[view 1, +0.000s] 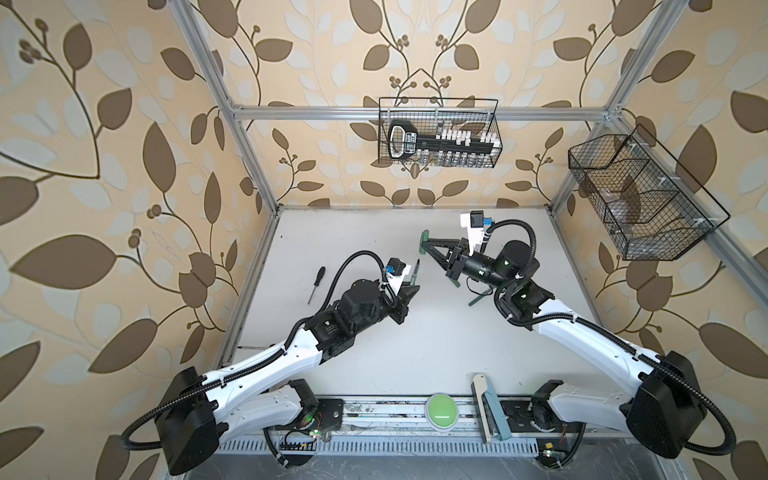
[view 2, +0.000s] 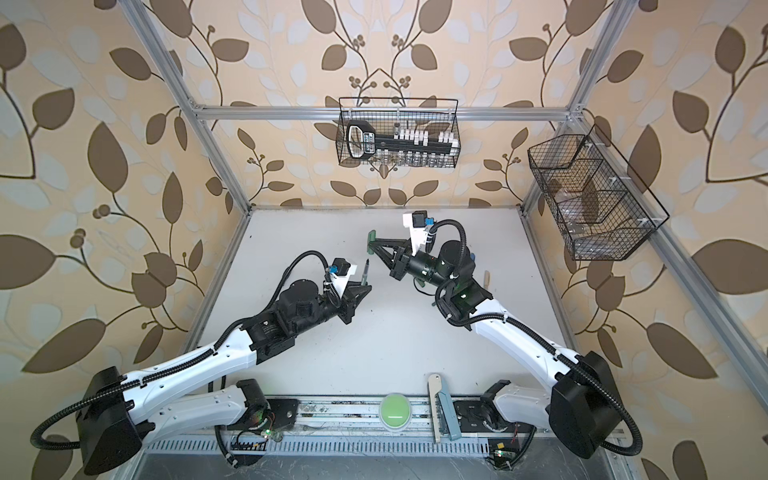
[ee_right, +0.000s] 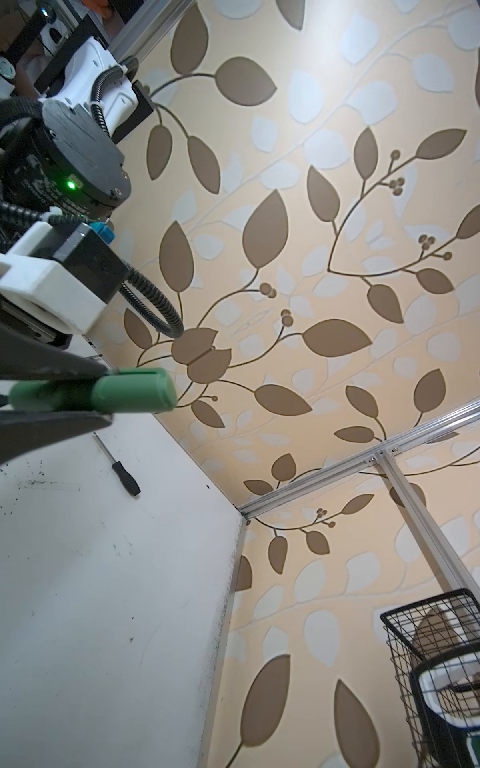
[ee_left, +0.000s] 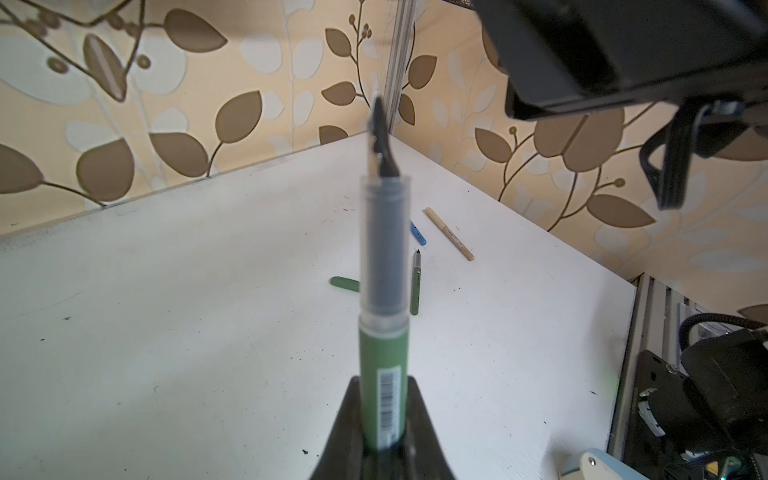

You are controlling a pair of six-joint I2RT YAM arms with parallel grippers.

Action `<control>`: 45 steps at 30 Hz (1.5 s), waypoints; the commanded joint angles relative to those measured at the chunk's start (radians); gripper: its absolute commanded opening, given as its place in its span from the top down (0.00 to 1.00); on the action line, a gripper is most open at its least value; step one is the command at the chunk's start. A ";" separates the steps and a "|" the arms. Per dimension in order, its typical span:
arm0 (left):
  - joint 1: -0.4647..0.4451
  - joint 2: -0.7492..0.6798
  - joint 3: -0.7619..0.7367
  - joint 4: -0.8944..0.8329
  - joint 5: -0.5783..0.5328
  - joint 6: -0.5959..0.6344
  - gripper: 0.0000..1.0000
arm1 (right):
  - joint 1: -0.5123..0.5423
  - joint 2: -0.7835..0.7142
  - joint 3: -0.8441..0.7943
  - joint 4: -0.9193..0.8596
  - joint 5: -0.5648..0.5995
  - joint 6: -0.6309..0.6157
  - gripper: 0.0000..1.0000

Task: Insert the pens into the pen caps
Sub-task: 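Lift the green cap and carry it above the pen nib held by the left gripper, then lower the green cap with the right gripper onto the pen nib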

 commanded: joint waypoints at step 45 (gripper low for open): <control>-0.011 -0.044 0.066 0.001 -0.013 0.040 1.00 | 0.048 -0.031 -0.049 0.005 -0.060 -0.026 0.92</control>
